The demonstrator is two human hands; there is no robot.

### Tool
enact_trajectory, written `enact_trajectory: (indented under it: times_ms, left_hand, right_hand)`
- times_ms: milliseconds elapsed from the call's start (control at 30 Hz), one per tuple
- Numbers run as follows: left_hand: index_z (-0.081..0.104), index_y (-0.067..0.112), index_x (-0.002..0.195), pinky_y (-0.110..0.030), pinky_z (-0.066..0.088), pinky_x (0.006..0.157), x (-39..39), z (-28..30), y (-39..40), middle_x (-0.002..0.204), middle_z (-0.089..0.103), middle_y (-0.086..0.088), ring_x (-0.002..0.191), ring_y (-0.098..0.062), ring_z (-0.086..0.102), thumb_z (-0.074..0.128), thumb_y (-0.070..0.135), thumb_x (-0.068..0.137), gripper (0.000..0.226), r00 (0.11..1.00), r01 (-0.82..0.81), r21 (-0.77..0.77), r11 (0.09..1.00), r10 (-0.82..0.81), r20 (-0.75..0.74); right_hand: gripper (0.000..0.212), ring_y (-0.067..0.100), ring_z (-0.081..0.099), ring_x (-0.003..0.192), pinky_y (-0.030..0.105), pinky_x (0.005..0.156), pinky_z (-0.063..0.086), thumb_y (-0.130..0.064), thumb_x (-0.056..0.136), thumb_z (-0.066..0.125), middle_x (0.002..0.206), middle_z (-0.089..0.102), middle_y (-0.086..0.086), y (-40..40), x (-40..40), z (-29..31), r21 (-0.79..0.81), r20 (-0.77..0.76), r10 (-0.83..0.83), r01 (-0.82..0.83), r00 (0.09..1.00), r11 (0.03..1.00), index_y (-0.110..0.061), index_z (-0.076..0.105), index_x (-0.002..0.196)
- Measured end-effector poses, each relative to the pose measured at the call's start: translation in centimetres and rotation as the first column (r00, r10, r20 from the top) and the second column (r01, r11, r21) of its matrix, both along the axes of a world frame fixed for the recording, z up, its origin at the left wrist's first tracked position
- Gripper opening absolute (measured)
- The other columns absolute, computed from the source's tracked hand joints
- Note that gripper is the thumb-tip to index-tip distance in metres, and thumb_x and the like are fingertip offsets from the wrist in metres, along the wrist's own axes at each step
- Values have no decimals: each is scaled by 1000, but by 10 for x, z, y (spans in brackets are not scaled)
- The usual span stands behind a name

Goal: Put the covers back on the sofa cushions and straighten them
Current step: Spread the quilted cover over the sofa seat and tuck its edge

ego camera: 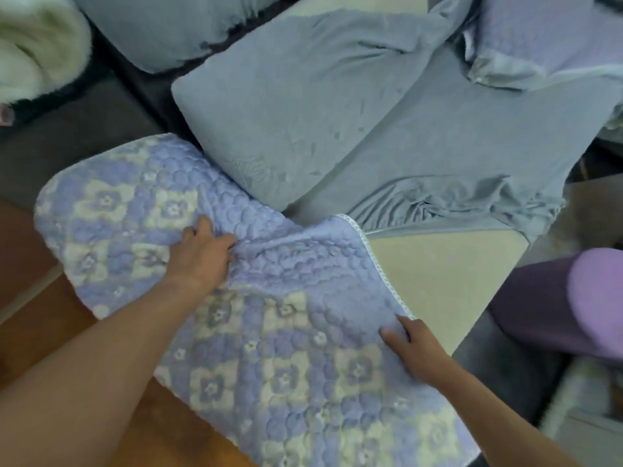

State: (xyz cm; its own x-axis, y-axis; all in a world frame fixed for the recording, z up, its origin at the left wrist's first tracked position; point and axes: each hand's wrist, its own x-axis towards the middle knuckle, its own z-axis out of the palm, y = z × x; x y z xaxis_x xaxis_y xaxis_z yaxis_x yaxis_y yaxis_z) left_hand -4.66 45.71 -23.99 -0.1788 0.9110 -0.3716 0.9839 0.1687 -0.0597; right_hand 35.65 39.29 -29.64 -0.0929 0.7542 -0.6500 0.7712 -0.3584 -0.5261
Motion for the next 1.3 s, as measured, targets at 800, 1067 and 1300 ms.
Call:
enact_trajectory:
  times_ms: [800, 1067, 1300]
  left_hand:
    - [-20, 43, 153, -75, 15, 107, 201, 4, -160, 163, -28, -4, 144, -45, -29, 46, 49, 95, 88, 993, 46, -321, 946, -78, -87]
    - [35, 41, 141, -66, 20, 109, 217, 21, -128, 153, 22, -3, 143, -40, 6, 48, 36, 94, 49, 992, -55, -420, 906, 3, -123]
    - [60, 22, 114, -42, 36, 90, 313, 29, -46, 125, 53, -6, 118, -30, 44, 44, 21, 92, 28, 997, -43, -95, 995, 37, -63]
  right_hand:
    - [32, 14, 49, 111, 27, 99, 43, -23, 94, 52, 120, 49, -2, -79, 41, 41, 296, -251, 653, -585, 715, 755, -19, 58, 125]
    - [21, 9, 56, 88, 19, 79, 41, -19, 101, 46, 108, 46, -11, -43, 105, 43, 225, -11, 384, -372, 923, 901, -21, 64, 113]
    - [31, 28, 55, 108, 35, 89, 44, -7, 93, 49, 122, 51, 9, 106, 222, 23, 133, 362, 327, -395, 873, 909, -14, 59, 122]
